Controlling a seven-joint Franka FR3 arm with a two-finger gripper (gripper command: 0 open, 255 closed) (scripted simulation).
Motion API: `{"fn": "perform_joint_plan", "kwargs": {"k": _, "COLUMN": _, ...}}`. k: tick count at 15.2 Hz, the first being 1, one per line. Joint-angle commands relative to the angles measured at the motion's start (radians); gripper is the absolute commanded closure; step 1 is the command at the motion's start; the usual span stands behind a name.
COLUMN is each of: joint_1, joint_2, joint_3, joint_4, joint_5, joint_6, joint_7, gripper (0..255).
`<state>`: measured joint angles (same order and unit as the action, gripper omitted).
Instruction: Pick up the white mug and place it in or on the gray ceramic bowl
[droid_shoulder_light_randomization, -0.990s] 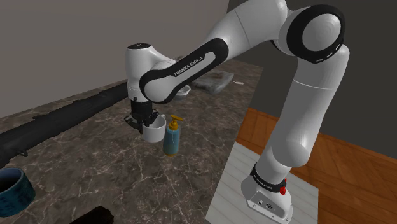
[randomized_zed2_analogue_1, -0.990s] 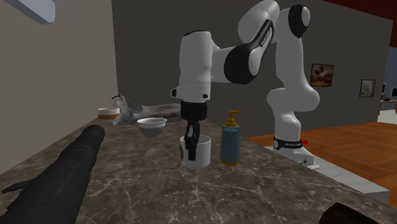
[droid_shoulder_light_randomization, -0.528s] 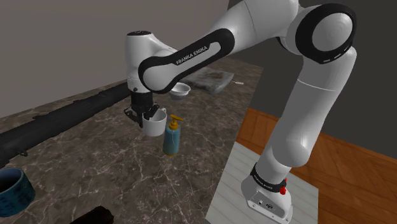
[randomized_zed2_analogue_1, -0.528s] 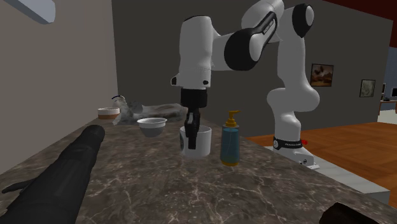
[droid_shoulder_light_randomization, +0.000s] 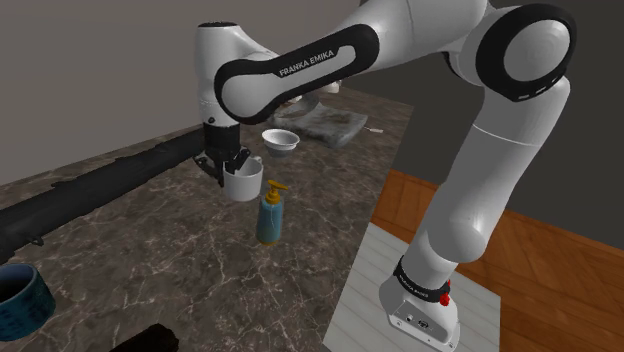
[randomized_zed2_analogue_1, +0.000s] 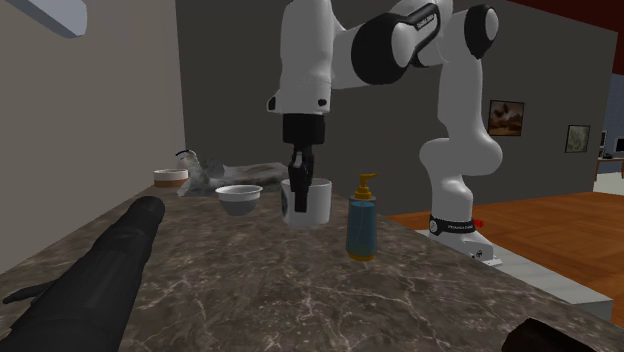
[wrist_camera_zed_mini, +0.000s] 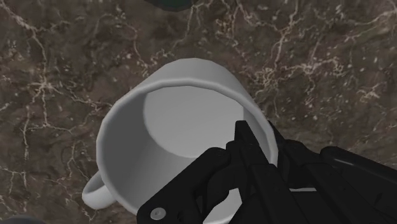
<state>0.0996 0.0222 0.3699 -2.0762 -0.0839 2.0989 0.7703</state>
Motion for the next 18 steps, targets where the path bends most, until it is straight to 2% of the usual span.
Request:
{"fn": "perform_joint_plan", "kwargs": {"k": 1, "joint_1": 0.0, "joint_2": -0.014, "joint_3": 0.0, "joint_4": 0.013, "joint_5": 0.007, "joint_6": -0.026, "joint_7": -0.005, "gripper": 255}}
{"fn": "perform_joint_plan", "kwargs": {"k": 13, "joint_1": -0.002, "joint_2": -0.057, "joint_3": -0.002, "joint_4": 0.125, "joint_5": 0.029, "joint_6": -0.177, "joint_7": -0.027, "gripper": 255}}
{"fn": "perform_joint_plan", "kwargs": {"k": 18, "joint_1": -0.059, "joint_2": -0.044, "joint_3": -0.062, "joint_4": 0.142, "joint_5": 0.023, "joint_6": -0.174, "joint_7": -0.142, "gripper": 255}}
